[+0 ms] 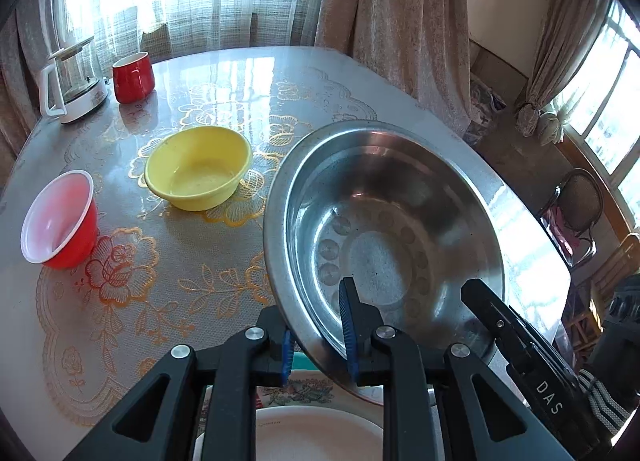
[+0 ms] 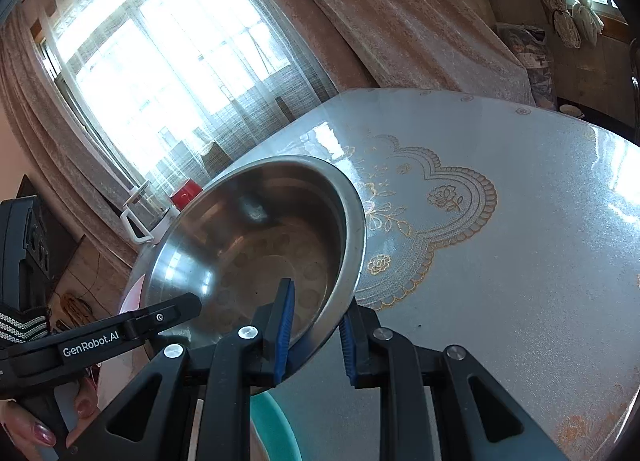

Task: Organize plates and bowls
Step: 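Lift the steel bowl with both grippers and carry it beside the plate stack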

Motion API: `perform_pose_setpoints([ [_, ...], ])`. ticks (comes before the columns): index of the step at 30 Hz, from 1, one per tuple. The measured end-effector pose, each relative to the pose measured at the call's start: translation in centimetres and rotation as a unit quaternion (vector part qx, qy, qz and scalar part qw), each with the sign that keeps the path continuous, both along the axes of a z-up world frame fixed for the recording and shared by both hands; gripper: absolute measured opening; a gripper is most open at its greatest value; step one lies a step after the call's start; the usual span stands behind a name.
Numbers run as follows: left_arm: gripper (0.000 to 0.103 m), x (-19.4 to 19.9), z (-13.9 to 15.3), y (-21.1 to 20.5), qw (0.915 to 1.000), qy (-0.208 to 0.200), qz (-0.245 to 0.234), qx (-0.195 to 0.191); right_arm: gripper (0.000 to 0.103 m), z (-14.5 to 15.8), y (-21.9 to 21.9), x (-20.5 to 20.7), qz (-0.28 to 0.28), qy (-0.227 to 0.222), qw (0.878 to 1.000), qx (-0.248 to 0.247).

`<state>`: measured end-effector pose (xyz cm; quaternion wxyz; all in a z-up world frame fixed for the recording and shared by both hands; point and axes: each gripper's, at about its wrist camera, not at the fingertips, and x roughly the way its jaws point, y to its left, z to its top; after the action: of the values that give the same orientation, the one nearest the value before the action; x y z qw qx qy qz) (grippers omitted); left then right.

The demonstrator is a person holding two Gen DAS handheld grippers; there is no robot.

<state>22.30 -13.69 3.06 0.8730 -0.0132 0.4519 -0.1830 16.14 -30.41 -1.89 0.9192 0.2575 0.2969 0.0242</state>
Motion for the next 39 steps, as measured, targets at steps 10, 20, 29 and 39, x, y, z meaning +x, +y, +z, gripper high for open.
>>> perform_pose_setpoints([
  [10, 0.021, -2.9, 1.6, 4.0, 0.9991, -0.024, 0.021, -0.026, 0.021, 2.2, 2.8, -1.6, 0.029, -0.018, 0.999, -0.015],
  [20, 0.023, -6.9, 3.5, 10.6, 0.9952, -0.055, 0.062, -0.051, 0.021, 4.8, 7.7, -3.0, 0.087, -0.041, 0.995, -0.035],
  [29, 0.024, -10.4, 2.8, 17.4, 0.9895, -0.059, 0.122, -0.051, 0.021, 5.2, 14.0, -3.3, 0.162, -0.042, 0.985, -0.043],
  [39, 0.025, -13.9, 0.0, 23.3, 0.9824, -0.036, 0.177, -0.048, 0.021, 3.4, 20.0, -3.8, 0.234, -0.009, 0.971, -0.055],
])
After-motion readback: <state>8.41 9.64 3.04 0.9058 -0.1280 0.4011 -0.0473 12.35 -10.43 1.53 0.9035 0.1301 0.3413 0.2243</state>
